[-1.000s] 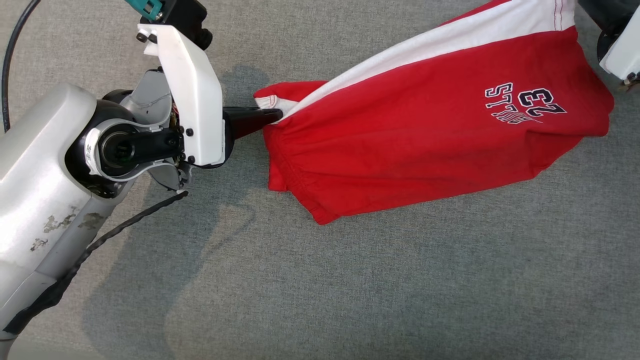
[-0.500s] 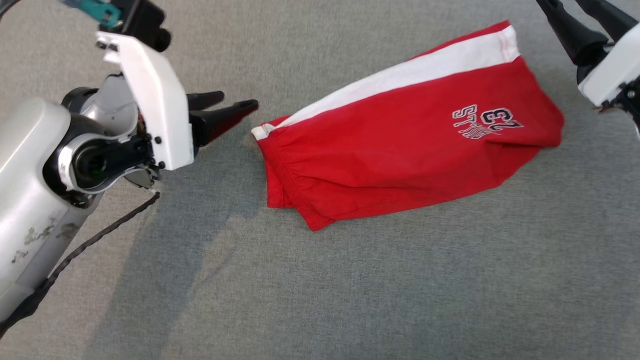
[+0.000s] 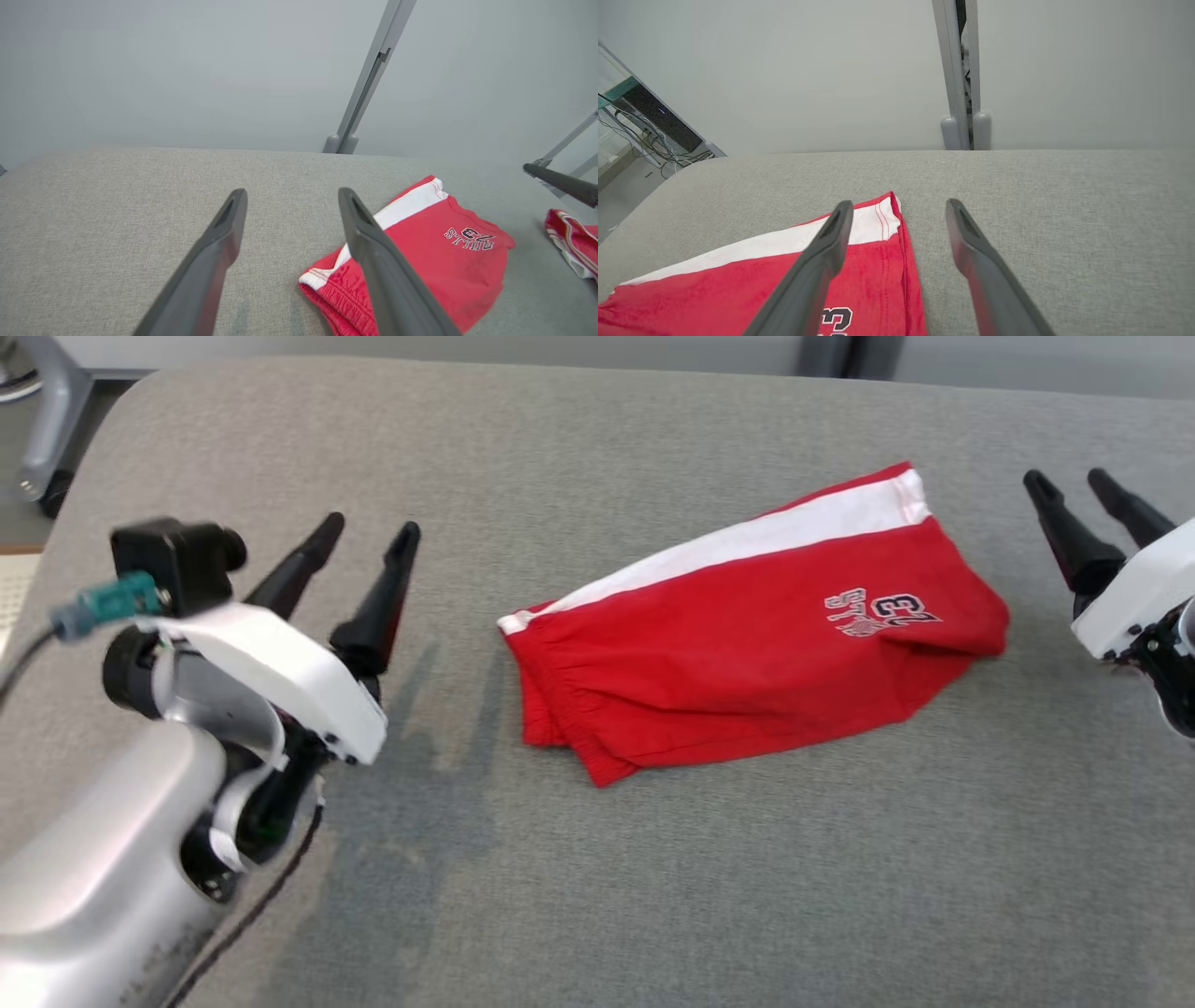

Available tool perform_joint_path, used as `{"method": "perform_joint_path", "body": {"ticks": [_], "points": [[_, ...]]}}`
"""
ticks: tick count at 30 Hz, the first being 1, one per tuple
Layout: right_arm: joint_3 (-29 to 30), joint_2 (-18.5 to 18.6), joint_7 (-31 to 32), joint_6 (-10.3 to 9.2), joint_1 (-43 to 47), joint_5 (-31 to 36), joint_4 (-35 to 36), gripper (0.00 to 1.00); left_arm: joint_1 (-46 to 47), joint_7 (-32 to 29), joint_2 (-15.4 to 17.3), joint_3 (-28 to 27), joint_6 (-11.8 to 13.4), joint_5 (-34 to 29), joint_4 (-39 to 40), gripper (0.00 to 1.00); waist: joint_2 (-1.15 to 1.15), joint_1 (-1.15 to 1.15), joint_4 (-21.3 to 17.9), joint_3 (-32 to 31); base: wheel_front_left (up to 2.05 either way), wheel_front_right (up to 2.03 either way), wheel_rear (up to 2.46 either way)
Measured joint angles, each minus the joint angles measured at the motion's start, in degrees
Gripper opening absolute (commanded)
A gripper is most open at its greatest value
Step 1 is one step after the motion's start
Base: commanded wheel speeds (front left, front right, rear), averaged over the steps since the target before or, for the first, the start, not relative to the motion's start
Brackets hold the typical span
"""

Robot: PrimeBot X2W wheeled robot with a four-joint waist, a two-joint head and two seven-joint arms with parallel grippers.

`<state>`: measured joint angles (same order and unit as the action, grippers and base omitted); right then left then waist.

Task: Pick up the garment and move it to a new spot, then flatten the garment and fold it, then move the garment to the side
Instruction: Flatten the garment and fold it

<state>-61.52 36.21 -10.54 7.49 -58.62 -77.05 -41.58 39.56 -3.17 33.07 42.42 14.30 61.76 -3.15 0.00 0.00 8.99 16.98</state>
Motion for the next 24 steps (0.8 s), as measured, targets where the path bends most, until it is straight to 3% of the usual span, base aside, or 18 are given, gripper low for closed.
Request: {"method": "perform_joint_path", "body": {"ticks": [4, 8, 19, 24], "points": [[-0.32, -0.43, 1.75, 0.0, 0.56, -2.1, -1.74, 1.0, -3.87, 6.89, -1.56, -0.2, 2.61, -2.66, 2.01, 1.0, 0.0, 0.0, 2.21, 0.63, 0.0, 0.0, 0.0], [-0.38, -0.38, 4.46, 0.0, 0.69, -4.03, -5.89, 1.0, -7.99, 11.03, -4.07, -0.01, 3.38, -2.67, 3.46, 1.0, 0.0, 0.0, 4.46, 1.73, 0.0, 0.0, 0.0], [0.79, -0.45, 13.11, 0.03, 2.22, -10.12, -12.93, 1.0, -11.94, 14.57, -6.91, 1.99, 3.45, -3.68, 3.45, 1.0, 0.0, 0.0, 9.28, 3.82, 0.0, 0.0, 0.0], [4.09, -0.88, 18.93, 0.02, 3.07, -16.52, -11.41, 1.0, -14.32, 16.19, -7.83, 1.67, 3.48, -3.94, 3.6, 1.0, 0.0, 0.0, 9.83, 3.67, 0.0, 0.0, 0.0]]}}
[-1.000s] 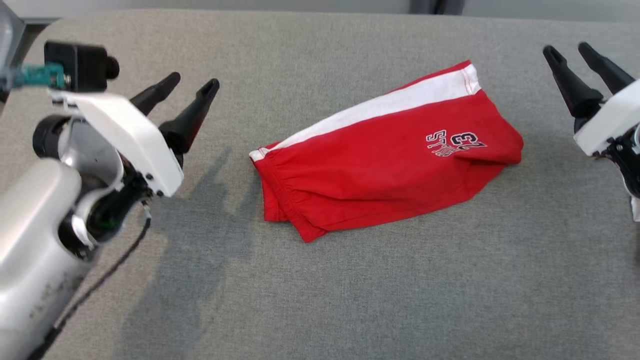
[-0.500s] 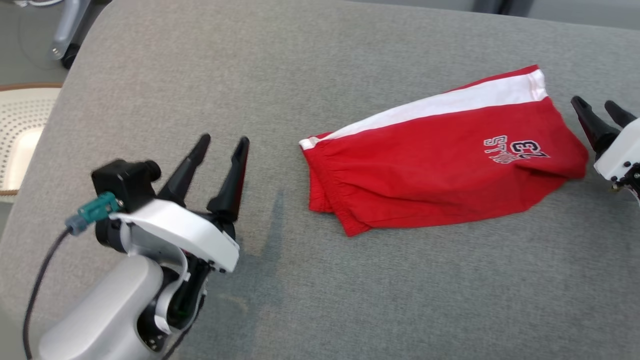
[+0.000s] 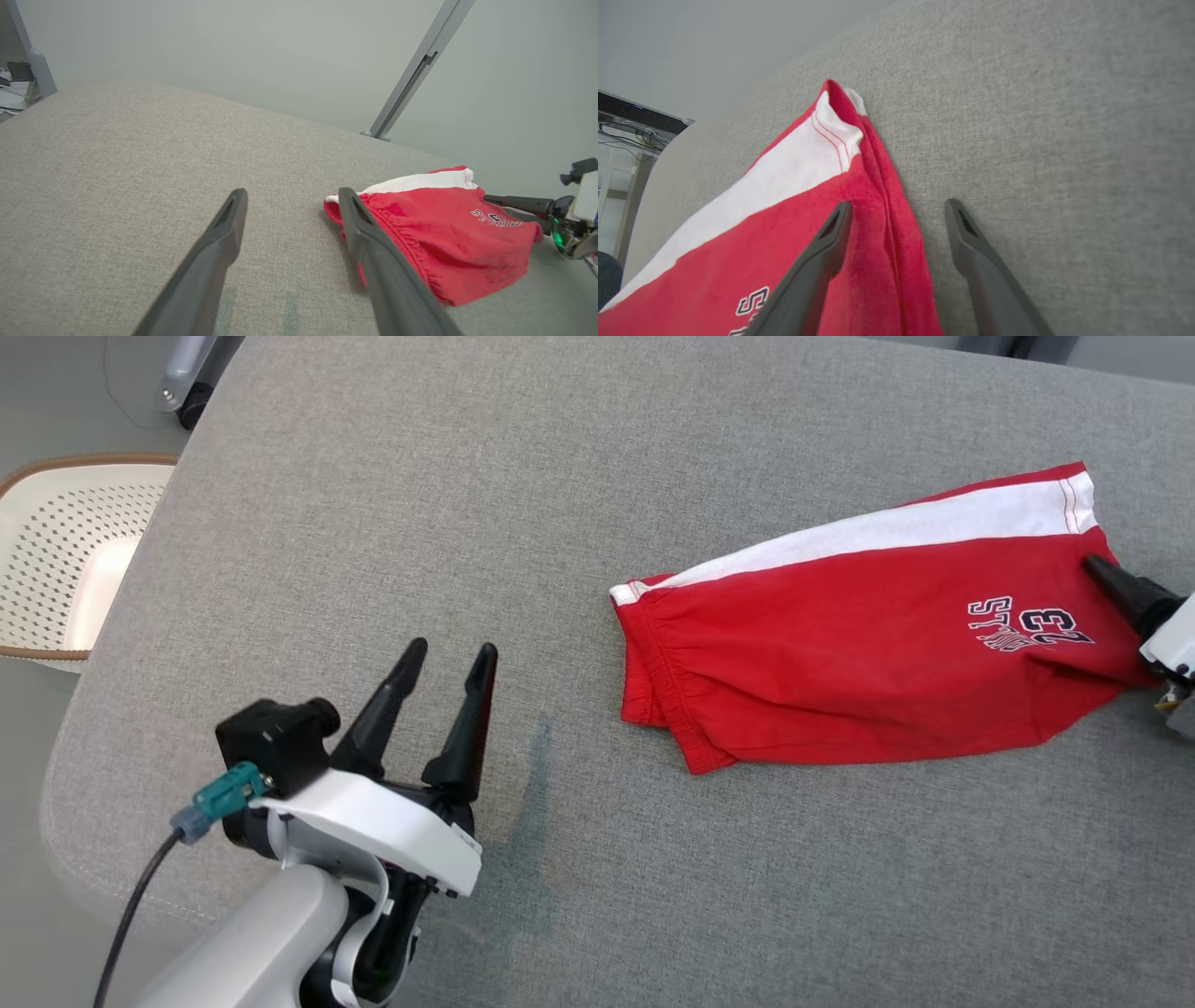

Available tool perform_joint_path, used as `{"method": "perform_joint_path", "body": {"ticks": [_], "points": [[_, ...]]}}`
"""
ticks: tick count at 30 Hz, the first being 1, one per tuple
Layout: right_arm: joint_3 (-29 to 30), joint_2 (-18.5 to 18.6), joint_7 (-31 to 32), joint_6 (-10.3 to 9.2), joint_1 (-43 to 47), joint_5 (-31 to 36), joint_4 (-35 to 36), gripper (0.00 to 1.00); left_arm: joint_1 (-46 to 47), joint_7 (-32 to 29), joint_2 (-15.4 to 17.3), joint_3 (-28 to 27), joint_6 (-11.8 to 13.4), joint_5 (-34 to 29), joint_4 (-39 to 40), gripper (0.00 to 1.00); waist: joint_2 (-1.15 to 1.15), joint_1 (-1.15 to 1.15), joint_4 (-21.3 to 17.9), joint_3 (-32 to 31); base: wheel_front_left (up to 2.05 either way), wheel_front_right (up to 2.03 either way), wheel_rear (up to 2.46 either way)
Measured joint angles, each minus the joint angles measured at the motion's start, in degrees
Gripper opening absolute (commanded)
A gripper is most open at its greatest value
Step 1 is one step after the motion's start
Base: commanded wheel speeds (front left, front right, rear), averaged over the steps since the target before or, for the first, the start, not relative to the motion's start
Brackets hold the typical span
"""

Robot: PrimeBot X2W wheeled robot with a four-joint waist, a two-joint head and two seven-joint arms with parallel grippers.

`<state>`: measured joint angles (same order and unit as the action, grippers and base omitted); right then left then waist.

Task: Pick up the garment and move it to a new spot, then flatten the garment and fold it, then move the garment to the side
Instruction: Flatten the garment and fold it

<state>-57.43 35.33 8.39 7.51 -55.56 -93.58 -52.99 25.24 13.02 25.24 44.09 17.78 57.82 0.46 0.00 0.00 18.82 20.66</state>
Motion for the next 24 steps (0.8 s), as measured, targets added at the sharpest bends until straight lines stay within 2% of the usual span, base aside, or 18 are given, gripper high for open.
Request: {"method": "perform_joint_path", "body": {"ticks": [1, 2, 3, 4, 5, 8, 10, 20, 24], "points": [[0.18, -0.05, 0.69, 0.0, 0.16, -0.25, 0.66, 0.94, -0.35, 0.12, -0.27, 0.02, -0.01, 0.0, -0.01, 1.0, 0.0, 0.0, 0.03, -0.09, 0.0, 0.0, 0.0], [0.45, -0.16, 0.98, 0.0, 0.35, -0.38, 1.23, 0.63, -0.48, 0.21, -0.49, -0.02, -0.04, 0.01, -0.03, 1.0, 0.0, 0.0, 0.05, -0.2, 0.0, 0.0, 0.0], [0.63, -0.34, 1.19, 0.0, 0.58, -0.75, 1.72, 0.4, -0.49, 0.37, -0.64, -0.15, -0.08, 0.02, -0.08, 1.0, 0.0, 0.0, 0.04, -0.32, 0.0, 0.0, 0.0], [0.68, -0.53, 1.19, 0.0, 0.8, -0.75, 2.08, 0.33, -0.49, 0.47, -0.79, -0.22, -0.09, 0.02, -0.12, 1.0, 0.0, 0.0, 0.04, -0.47, 0.0, 0.0, 0.0], [0.66, -0.78, 1.18, 0.0, 1.03, -0.75, 2.24, 0.3, -0.54, 0.6, -0.98, -0.22, -0.13, 0.02, -0.22, 1.0, 0.0, 0.0, 0.05, -0.65, 0.0, 0.0, 0.0], [0.75, -1.42, 1.08, -0.01, 1.6, -0.67, 3.07, 0.27, -0.69, 0.63, -1.37, -0.03, -0.16, 0.02, -0.55, 1.0, 0.0, 0.0, 0.05, -1.17, 0.0, 0.0, 0.0], [0.89, -1.76, 0.08, -0.01, 1.83, -0.44, 3.69, 0.0, -0.7, 0.63, -1.56, 0.1, -0.34, 0.02, -0.85, 1.0, 0.0, 0.0, -0.03, -1.42, 0.0, 0.0, 0.0], [4.28, -1.41, -7.12, -0.01, 5.83, -1.18, 5.49, 0.0, -1.7, 1.14, -2.03, 0.47, -1.13, -1.04, -2.05, 1.0, 0.0, 0.0, -0.98, -4.6, 0.0, 0.0, 0.0], [5.52, -1.32, -9.55, -0.01, 9.76, -2.07, 7.98, 0.0, -3.67, 1.65, -1.12, 0.0, 0.18, -4.08, -3.33, 1.0, 0.0, 0.0, -2.19, -7.3, 0.0, 0.0, 0.0]]}}
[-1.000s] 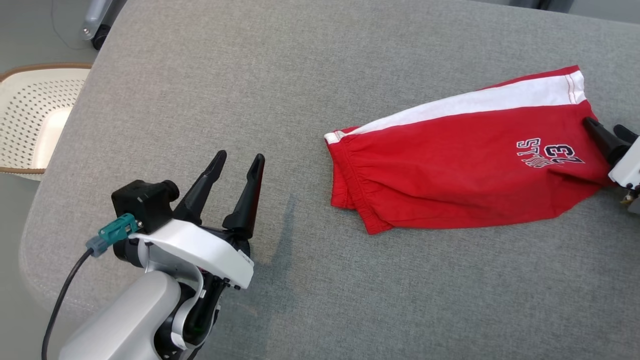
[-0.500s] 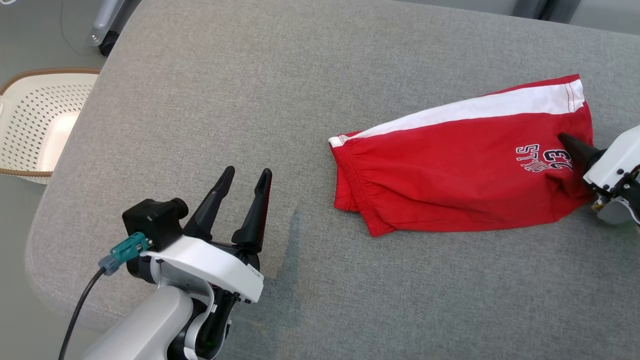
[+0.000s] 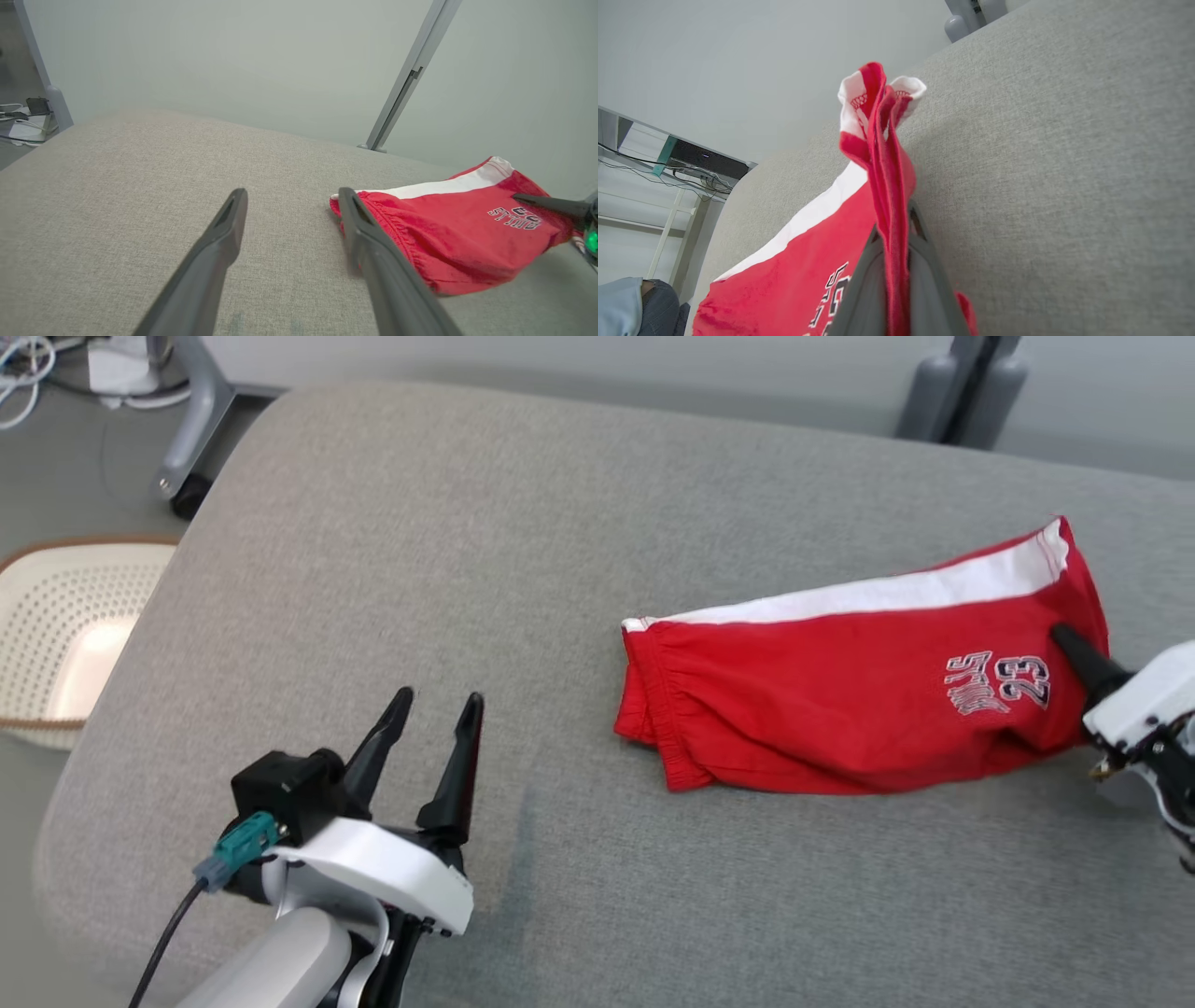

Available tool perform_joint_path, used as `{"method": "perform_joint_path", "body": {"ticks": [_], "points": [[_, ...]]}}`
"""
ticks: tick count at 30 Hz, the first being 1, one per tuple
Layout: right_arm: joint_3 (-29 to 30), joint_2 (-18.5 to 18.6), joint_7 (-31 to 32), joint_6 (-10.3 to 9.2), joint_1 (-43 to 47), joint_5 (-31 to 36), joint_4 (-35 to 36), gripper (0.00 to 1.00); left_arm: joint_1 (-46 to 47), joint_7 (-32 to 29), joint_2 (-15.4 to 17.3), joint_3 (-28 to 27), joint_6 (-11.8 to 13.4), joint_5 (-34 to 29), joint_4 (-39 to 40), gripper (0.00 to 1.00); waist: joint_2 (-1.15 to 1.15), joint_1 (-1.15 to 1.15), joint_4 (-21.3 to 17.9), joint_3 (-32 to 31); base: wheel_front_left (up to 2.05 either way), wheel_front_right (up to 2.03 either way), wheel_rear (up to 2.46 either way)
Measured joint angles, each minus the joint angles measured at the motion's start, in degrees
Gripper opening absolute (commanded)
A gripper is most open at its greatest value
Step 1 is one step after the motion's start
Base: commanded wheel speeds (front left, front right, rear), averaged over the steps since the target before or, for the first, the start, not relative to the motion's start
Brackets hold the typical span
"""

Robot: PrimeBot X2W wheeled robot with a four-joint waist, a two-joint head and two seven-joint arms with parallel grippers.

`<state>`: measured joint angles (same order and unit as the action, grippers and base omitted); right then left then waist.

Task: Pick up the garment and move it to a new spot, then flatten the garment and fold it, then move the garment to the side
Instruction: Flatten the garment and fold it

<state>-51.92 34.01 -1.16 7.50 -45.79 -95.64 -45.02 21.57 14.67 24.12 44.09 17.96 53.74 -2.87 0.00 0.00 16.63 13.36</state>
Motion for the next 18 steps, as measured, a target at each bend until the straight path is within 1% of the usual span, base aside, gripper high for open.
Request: {"method": "perform_joint_path", "body": {"ticks": [5, 8, 13, 18], "points": [[1.33, 1.04, -2.98, 0.0, 5.53, -0.51, 2.6, 0.0, -3.61, 0.26, 0.31, -2.53, 2.25, -4.34, -0.81, 1.0, 0.0, 0.0, -2.45, -3.38, 0.0, 0.0, 0.0], [1.2, 1.94, -3.08, -0.01, 8.1, -0.29, 3.45, 0.0, -6.54, 0.34, -0.02, -5.9, 2.49, -8.03, -0.27, 1.0, 0.0, 0.0, -4.1, -5.17, 0.0, 0.0, 0.0], [1.62, 2.76, -4.47, -0.01, 9.49, 0.63, 3.97, 0.0, -11.2, 0.41, -2.43, -9.33, 0.1, -11.9, -0.37, 1.0, 0.0, 0.0, -6.56, -7.19, 0.0, 0.0, 0.0], [1.07, 2.91, -5.49, -0.01, 8.99, 3.19, 4.17, 0.0, -12.96, 0.42, -4.81, -11.02, -2.36, -13.57, -1.86, 1.0, 0.0, 0.0, -7.13, -8.2, 0.0, 0.0, 0.0]]}}
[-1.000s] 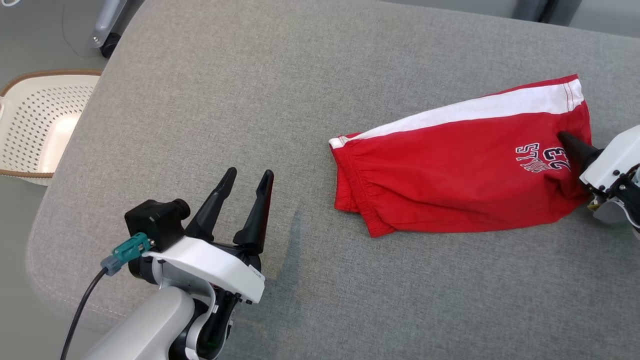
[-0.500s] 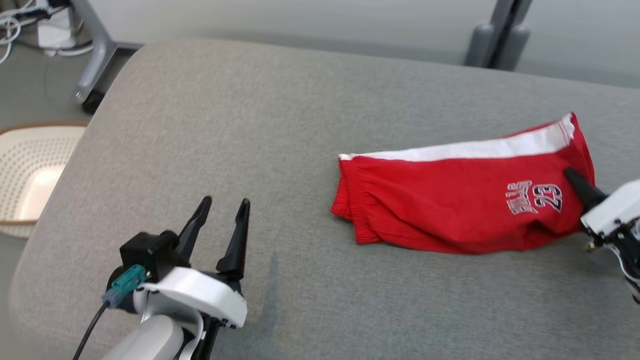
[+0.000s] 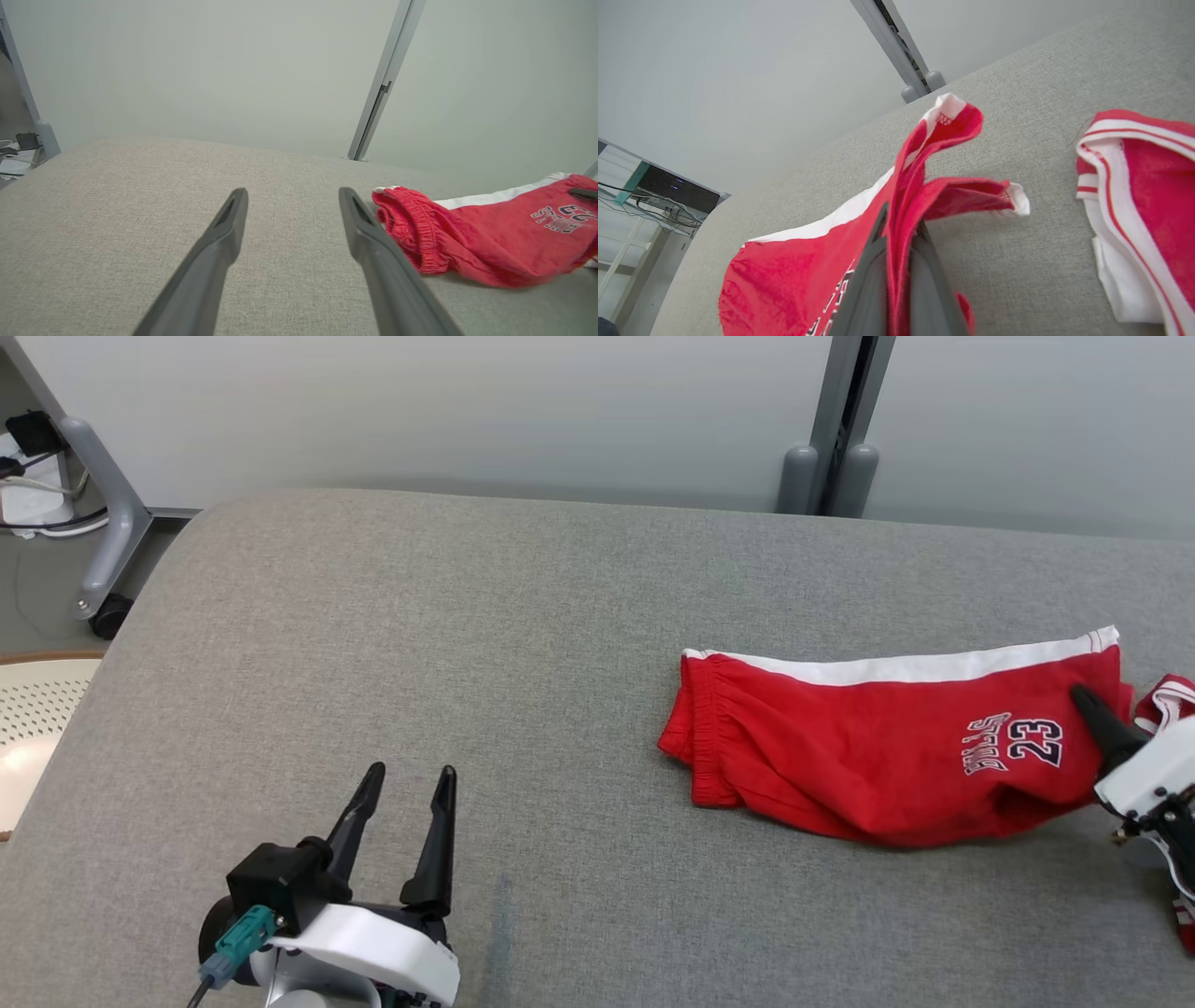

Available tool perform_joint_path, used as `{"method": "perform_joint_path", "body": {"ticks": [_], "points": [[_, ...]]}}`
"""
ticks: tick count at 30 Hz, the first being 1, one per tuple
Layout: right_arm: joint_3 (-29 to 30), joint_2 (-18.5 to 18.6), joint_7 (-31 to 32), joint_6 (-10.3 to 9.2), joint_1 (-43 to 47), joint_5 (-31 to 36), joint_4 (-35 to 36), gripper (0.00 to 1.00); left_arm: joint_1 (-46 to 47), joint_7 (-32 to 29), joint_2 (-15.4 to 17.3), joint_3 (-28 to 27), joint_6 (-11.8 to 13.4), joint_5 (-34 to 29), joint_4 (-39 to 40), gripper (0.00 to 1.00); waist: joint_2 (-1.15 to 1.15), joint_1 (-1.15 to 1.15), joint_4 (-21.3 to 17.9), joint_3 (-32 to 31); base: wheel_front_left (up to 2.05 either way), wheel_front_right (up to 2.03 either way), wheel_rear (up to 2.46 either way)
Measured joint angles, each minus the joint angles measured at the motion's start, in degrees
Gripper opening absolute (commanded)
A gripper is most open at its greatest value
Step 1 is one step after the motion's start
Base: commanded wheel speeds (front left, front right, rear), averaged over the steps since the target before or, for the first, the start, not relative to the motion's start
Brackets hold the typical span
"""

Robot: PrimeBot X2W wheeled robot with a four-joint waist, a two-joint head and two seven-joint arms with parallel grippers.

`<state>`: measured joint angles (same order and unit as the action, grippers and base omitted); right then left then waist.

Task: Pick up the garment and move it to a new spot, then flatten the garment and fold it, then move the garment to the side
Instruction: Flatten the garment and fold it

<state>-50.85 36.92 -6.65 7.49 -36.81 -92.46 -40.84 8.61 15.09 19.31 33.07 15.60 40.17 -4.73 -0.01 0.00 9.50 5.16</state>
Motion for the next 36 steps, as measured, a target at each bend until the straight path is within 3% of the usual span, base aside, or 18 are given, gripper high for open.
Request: {"method": "perform_joint_path", "body": {"ticks": [6, 18, 27, 28, 29, 30, 36], "points": [[-3.2, -2.01, 1.96, 0.0, -5.37, 4.98, -0.81, 0.0, -0.08, 0.0, -1.77, -0.92, -2.38, -1.25, -1.69, 1.0, 0.0, 0.0, 1.27, -0.07, 0.0, 0.0, 0.0], [-9.48, -13.68, 9.76, 0.0, -12.35, 9.84, -7.47, 0.0, -0.14, 0.0, -5.76, -2.01, -5.36, -2.53, -5.45, 1.0, 0.0, 0.0, 6.81, 1.14, 0.0, 0.0, 0.0], [-11.22, -20.34, 10.35, 0.0, -13.09, 10.59, -12.59, 0.0, -0.13, 0.0, -7.48, -3.57, -6.93, -3.9, -7.21, 1.0, 0.0, 0.0, 9.27, 2.65, 0.0, 0.0, 0.0], [-11.28, -20.72, 10.4, 0.0, -13.18, 10.6, -13.01, 0.08, -0.12, 0.0, -7.59, -3.77, -6.97, -3.99, -7.43, 1.0, 0.0, 0.0, 9.26, 2.73, 0.0, 0.0, 0.0], [-11.39, -21.06, 10.4, 0.0, -13.19, 10.69, -13.21, 0.43, -0.12, 0.0, -7.72, -3.99, -7.04, -4.11, -7.6, 1.0, 0.0, 0.0, 9.17, 2.74, 0.0, 0.0, 0.0], [-11.48, -21.41, 10.37, 0.0, -13.19, 10.76, -13.23, 1.0, -0.12, 0.0, -7.77, -4.16, -7.22, -4.24, -7.86, 1.0, 0.0, 0.0, 8.99, 2.68, 0.0, 0.0, 0.0], [-10.66, -21.28, 6.68, 0.0, -12.94, 10.12, -7.82, 1.0, -0.13, 0.0, -7.89, -4.89, -7.55, -4.81, -8.62, 1.0, 0.0, 0.0, 7.04, 1.49, 0.0, 0.0, 0.0]]}}
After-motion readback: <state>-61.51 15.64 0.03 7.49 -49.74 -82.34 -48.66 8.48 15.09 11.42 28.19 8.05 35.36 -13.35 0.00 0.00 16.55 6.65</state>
